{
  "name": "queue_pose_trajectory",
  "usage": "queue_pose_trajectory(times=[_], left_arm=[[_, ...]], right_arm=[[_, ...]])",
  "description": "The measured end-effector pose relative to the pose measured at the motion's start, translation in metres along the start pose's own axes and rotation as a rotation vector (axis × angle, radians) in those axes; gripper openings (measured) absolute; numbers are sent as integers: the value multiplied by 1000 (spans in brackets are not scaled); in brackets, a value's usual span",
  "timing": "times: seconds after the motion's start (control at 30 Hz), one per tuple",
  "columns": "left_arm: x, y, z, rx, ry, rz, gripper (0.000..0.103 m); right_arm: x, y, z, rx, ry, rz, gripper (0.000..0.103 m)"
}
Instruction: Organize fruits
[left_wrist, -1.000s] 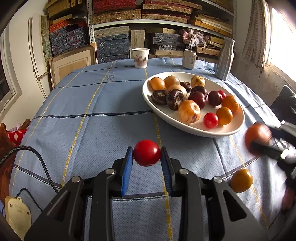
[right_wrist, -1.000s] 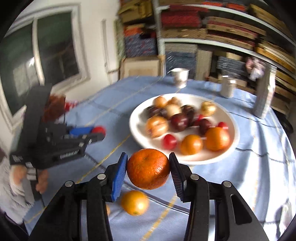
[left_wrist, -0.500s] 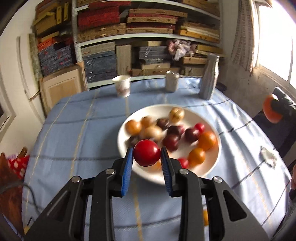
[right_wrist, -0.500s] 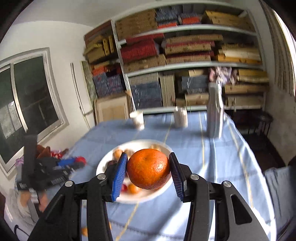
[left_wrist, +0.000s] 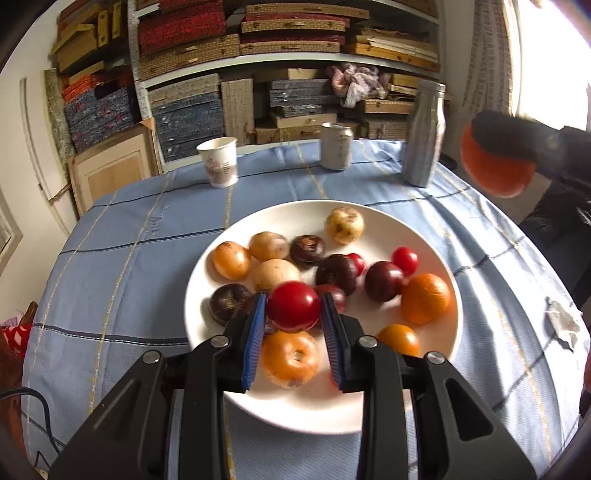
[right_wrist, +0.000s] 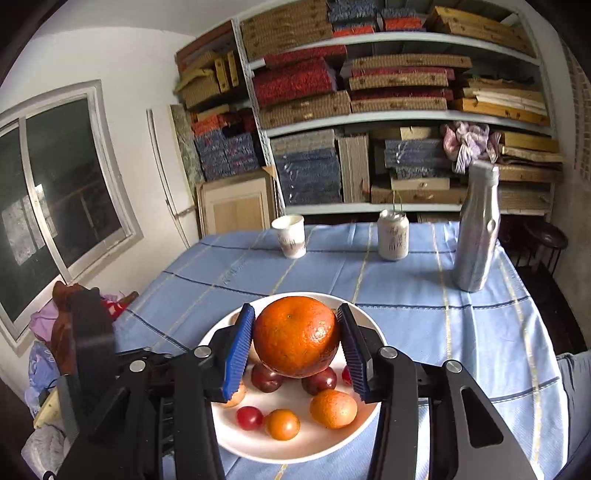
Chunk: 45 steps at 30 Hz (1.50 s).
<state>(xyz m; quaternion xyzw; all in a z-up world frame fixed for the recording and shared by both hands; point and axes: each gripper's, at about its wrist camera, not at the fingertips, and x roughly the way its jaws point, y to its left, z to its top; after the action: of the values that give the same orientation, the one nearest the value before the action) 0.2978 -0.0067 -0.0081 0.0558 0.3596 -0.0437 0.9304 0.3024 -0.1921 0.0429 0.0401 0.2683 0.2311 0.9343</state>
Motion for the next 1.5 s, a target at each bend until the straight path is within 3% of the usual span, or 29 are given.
queue_pose_trajectory(times=[0.37, 1.03, 1.07, 1.1, 1.13, 1.17, 1.3, 1.5], left_arm=[[5, 22, -1, -28, -42, 111, 30], [15, 3, -7, 22, -37, 105, 30], [18, 2, -7, 23, -39, 109, 36], [19, 2, -8, 22, -51, 128, 54], [18, 3, -9, 20, -79, 165, 89], [17, 4, -9, 15, -93, 170, 99], [15, 9, -7, -9, -91, 124, 98], [-3, 4, -12, 21, -106, 132, 98]], right_arm=[[45, 4, -3, -5, 53, 19, 47], [71, -4, -17, 4, 120, -12, 47], [77, -4, -19, 3, 139, -8, 47], [83, -5, -22, 7, 151, -5, 50], [87, -6, -25, 11, 155, -5, 56], [91, -8, -27, 16, 162, -23, 67], [82, -8, -26, 6, 133, -36, 67], [42, 3, -28, -3, 81, -18, 67]])
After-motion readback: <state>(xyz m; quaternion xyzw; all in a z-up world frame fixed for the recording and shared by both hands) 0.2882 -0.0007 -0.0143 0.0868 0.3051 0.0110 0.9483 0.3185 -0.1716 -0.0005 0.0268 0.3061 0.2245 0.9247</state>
